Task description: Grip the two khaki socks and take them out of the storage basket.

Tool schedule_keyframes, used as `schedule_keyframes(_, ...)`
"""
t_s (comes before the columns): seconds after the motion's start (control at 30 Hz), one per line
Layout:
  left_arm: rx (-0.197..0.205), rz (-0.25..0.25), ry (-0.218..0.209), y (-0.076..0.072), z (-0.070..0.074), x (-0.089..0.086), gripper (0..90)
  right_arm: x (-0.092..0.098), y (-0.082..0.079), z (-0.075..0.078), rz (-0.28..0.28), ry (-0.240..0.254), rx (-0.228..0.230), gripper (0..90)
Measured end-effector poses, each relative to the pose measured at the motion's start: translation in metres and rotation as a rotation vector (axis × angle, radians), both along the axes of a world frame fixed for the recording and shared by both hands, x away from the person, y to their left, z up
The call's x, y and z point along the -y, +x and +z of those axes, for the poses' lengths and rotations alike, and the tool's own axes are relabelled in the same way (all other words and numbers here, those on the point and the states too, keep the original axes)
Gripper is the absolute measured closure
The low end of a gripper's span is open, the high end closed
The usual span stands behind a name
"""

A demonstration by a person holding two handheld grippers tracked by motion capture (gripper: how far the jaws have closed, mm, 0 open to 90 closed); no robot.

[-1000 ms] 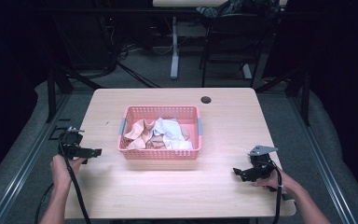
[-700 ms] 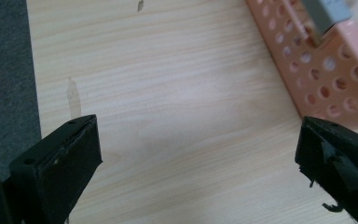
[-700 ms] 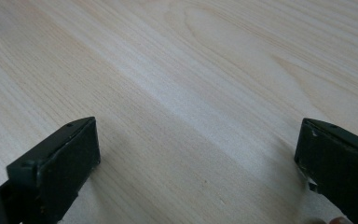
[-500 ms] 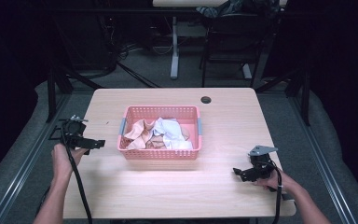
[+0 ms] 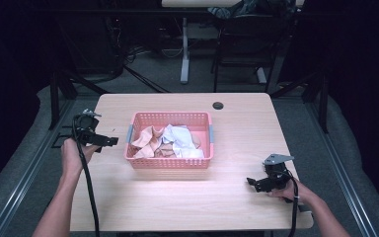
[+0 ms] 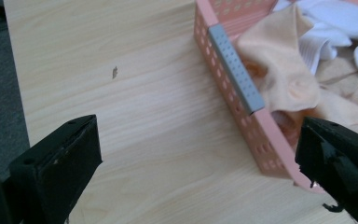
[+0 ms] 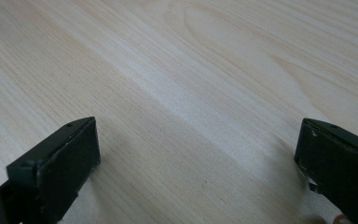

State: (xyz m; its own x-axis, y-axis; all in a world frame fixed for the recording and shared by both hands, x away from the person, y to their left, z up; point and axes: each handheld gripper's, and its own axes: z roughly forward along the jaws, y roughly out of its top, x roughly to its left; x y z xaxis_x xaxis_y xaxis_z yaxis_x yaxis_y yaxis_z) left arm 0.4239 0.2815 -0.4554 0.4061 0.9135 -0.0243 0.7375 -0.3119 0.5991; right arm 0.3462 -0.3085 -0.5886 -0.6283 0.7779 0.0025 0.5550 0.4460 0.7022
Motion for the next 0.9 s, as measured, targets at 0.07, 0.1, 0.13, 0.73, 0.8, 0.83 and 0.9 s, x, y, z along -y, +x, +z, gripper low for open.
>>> schedule_keyframes(0.07,0.005,-0.009,0.004,0.003,0.004,0.005,0.1,0.0,0.0,0.0,0.0,-0.001,0.001,0.0)
schedule_keyframes(0.1,0.008,-0.014,0.004,0.005,0.006,0.007,0.1,0.0,0.0,0.0,0.0,0.0,0.0,0.0)
schedule_keyframes(0.13,0.009,-0.022,0.003,0.007,0.008,0.01,0.1,0.0,0.0,0.0,0.0,0.0,0.0,0.0)
schedule_keyframes(0.73,0.0,-0.126,-0.03,0.049,0.012,0.075,0.0,0.0,0.0,0.0,0.0,-0.001,0.0,0.0)
schedule_keyframes(0.8,-0.006,-0.136,-0.026,0.052,0.009,0.081,0.1,0.0,0.0,0.0,-0.001,-0.003,0.001,0.0)
schedule_keyframes(0.83,-0.009,-0.139,-0.025,0.054,0.008,0.084,0.1,0.0,0.0,0.0,-0.001,-0.003,0.001,0.0)
schedule_keyframes(0.9,-0.019,-0.147,-0.029,0.058,0.006,0.09,0.1,0.0,0.0,0.0,0.0,0.0,0.0,0.0)
